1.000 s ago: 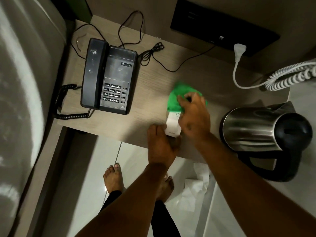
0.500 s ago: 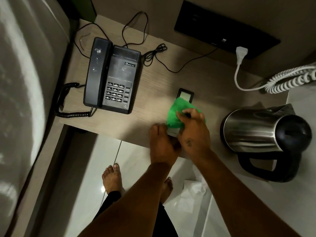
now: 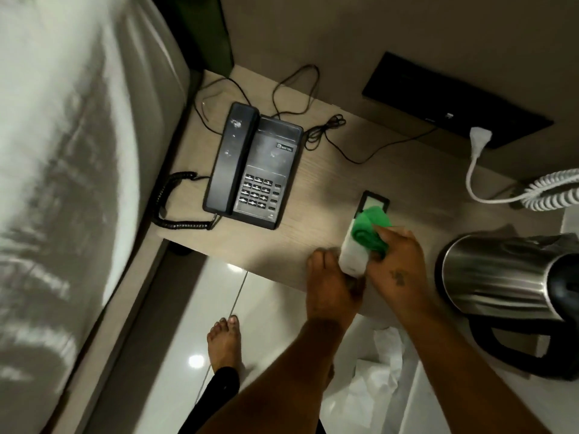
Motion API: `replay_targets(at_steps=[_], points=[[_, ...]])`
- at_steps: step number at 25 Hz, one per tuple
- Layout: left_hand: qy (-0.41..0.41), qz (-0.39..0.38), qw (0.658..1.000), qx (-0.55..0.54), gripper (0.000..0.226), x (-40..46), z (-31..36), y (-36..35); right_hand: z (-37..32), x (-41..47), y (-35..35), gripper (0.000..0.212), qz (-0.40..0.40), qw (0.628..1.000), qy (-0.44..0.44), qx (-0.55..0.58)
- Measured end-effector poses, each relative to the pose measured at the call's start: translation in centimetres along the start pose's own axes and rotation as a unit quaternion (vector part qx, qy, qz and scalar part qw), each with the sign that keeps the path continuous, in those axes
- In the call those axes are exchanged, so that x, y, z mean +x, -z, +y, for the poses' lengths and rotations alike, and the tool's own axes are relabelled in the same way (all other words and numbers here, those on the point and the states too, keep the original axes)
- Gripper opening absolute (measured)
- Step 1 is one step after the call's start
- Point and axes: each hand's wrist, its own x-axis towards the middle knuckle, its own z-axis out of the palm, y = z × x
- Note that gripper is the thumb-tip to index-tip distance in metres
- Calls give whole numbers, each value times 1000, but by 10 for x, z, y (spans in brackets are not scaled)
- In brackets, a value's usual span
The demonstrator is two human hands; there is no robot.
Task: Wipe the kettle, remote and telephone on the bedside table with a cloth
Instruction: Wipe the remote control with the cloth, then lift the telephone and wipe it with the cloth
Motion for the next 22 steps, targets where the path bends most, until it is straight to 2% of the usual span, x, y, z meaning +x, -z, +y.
replay_targets(at_steps=[2, 3, 5, 7, 8, 10, 13, 17, 19, 22], points=[[-4, 4, 1000, 9, 85, 3, -6, 21, -19, 4, 10, 49, 73, 995, 3, 64], [-13, 36, 999, 26, 94, 7, -12, 38, -36, 6, 15, 48, 104, 989, 28, 101], [-25, 158, 986, 57, 106, 19, -29, 76, -74, 13, 17, 52, 144, 977, 108, 116], [13, 245, 966, 75, 125, 40, -43, 116, -115, 34, 14, 57, 177, 964, 182, 73], [39, 244, 964, 94, 136, 54, -49, 132, -135, 45, 9, 56, 183, 959, 209, 50], [72, 203, 968, 130, 149, 80, -55, 150, -166, 63, -5, 58, 139, 961, 240, -15], [59, 168, 975, 132, 151, 96, -59, 152, -179, 75, -34, 70, 52, 964, 239, -100], [41, 196, 977, 67, 134, 96, -70, 145, -172, 52, -58, 72, 64, 961, 253, -90], [36, 199, 978, 52, 122, 97, -72, 144, -165, 29, -68, 69, 30, 959, 258, -117], [51, 179, 980, 65, 130, 97, -70, 145, -169, 48, -52, 75, -5, 955, 248, -161]])
